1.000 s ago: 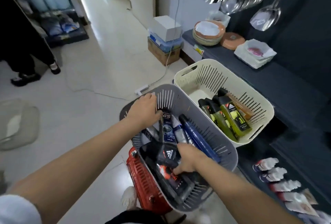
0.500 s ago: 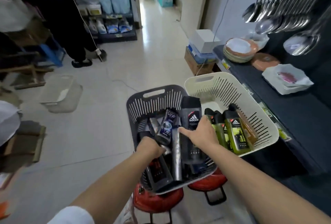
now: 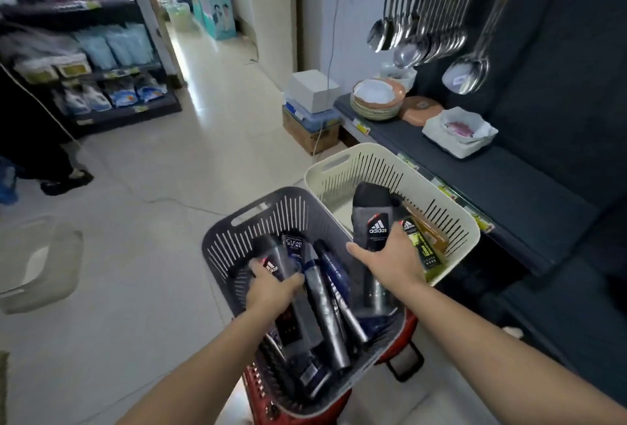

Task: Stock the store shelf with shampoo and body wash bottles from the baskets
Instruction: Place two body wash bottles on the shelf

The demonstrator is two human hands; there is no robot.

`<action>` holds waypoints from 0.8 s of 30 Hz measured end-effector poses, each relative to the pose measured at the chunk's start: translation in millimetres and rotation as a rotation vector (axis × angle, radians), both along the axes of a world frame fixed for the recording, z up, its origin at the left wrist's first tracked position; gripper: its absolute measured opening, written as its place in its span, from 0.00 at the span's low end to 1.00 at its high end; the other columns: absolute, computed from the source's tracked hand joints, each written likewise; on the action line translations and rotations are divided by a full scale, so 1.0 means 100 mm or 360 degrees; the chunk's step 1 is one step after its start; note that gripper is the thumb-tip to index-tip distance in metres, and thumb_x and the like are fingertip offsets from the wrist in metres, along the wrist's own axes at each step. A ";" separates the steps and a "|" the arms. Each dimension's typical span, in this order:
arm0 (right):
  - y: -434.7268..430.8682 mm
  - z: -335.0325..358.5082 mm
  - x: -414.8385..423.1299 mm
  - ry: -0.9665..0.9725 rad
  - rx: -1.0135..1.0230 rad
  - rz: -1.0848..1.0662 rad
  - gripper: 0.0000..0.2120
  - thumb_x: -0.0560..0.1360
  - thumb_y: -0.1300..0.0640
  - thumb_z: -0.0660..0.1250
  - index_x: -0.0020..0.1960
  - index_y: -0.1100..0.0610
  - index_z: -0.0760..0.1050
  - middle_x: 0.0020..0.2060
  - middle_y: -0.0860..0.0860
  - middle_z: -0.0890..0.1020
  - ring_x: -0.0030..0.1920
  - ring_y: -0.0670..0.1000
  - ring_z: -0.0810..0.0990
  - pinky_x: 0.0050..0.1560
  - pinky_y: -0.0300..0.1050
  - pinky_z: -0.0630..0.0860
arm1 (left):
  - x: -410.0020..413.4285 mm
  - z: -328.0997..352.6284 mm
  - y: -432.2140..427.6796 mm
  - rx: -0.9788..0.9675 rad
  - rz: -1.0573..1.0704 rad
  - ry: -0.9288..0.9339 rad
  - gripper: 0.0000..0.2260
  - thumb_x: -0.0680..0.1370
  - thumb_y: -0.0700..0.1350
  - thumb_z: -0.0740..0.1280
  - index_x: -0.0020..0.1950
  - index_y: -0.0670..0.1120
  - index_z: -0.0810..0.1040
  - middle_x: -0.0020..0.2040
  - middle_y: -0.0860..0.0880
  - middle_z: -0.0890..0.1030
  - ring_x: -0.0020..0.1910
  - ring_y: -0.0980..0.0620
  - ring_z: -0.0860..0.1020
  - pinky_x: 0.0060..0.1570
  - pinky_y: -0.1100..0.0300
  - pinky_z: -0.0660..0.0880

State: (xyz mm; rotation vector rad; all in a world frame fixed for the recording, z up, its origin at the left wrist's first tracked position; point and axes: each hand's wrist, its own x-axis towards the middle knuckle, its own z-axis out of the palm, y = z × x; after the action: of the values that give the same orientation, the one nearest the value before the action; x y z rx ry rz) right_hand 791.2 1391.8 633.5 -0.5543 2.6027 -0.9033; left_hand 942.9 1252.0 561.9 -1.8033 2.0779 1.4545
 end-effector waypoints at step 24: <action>3.63 0.96 -0.48 0.0552 -0.0131 -0.1389 0.28 0.59 0.36 0.75 0.45 0.52 0.67 0.42 0.47 0.78 0.43 0.52 0.77 0.39 0.47 0.70 | -2.17 1.57 2.78 -0.0505 -0.1437 0.1118 0.49 0.55 0.60 0.81 0.72 0.51 0.66 0.62 0.54 0.77 0.60 0.52 0.76 0.57 0.54 0.74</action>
State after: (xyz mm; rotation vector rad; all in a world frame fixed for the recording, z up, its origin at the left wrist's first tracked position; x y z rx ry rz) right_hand 742.9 1755.0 729.0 0.5252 3.1633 -1.2349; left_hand 725.6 1530.0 718.7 -0.1467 2.9305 1.5850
